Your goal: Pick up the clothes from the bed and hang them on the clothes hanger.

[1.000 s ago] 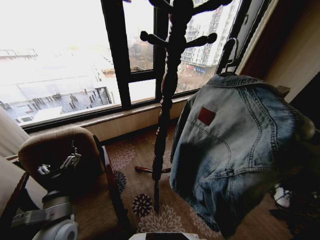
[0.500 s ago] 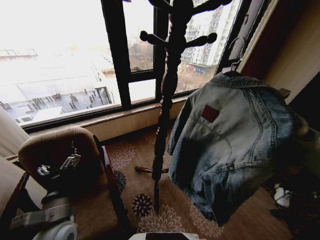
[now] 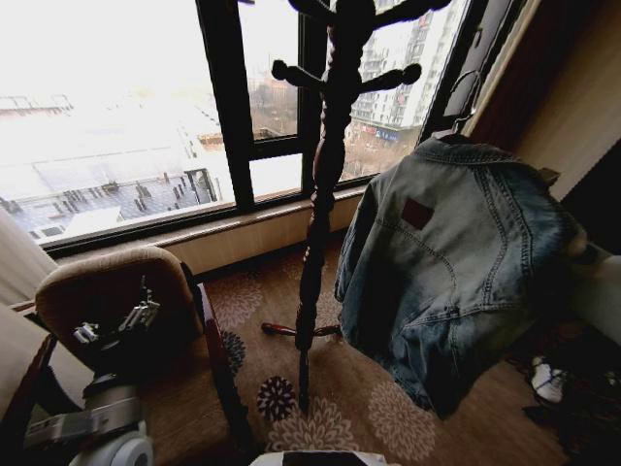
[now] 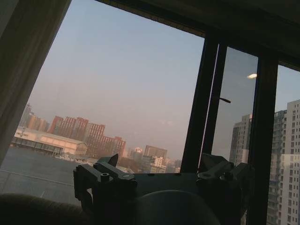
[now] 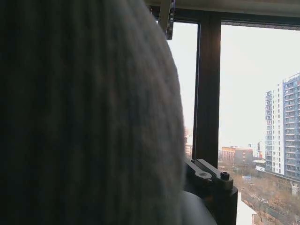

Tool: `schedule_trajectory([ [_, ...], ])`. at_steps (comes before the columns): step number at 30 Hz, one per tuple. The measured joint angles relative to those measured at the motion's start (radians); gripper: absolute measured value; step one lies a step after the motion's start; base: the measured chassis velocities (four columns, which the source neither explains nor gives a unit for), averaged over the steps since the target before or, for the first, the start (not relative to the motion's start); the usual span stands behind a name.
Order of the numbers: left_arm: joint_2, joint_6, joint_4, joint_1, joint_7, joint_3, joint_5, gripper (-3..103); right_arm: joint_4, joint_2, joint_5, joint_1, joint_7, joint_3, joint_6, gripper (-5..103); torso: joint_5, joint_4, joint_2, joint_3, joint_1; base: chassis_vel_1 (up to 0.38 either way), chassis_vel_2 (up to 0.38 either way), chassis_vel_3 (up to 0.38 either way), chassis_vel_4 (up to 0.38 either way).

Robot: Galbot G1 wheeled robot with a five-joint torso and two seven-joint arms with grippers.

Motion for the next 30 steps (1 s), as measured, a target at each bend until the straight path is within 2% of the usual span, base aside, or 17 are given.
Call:
schedule_trajectory([
  [7, -0.004, -0.002, 0.007, 0.003, 0.001, -0.006, 0.0, 100, -0.048, 0.098, -0.011, 0.066, -0.022, -0.058, 0.011, 21, 0.0001, 0.0002, 0.0, 0.0, 0.0, 0.0, 0.0, 0.0, 0.0],
  [16, -0.02, -0.002, 0.029, -0.007, 0.002, -0.01, 0.01, 100, -0.095, 0.191, -0.022, 0.28, 0.001, -0.277, -0.015, 21, -0.0002, 0.0004, 0.0, 0.0, 0.0, 0.0, 0.0, 0.0, 0.0],
  [23, -0.022, -0.003, 0.037, -0.016, 0.003, -0.013, 0.01, 100, -0.056, 0.208, -0.029, 0.33, 0.028, -0.329, -0.041, 21, -0.0003, 0.0003, 0.0, 0.0, 0.0, 0.0, 0.0, 0.0, 0.0],
  [30, -0.022, -0.004, 0.038, -0.021, 0.005, -0.01, 0.008, 100, 0.03, 0.169, -0.024, 0.343, 0.079, -0.327, -0.109, 21, 0.0001, -0.0001, 0.0, 0.0, 0.0, 0.0, 0.0, 0.0, 0.0],
])
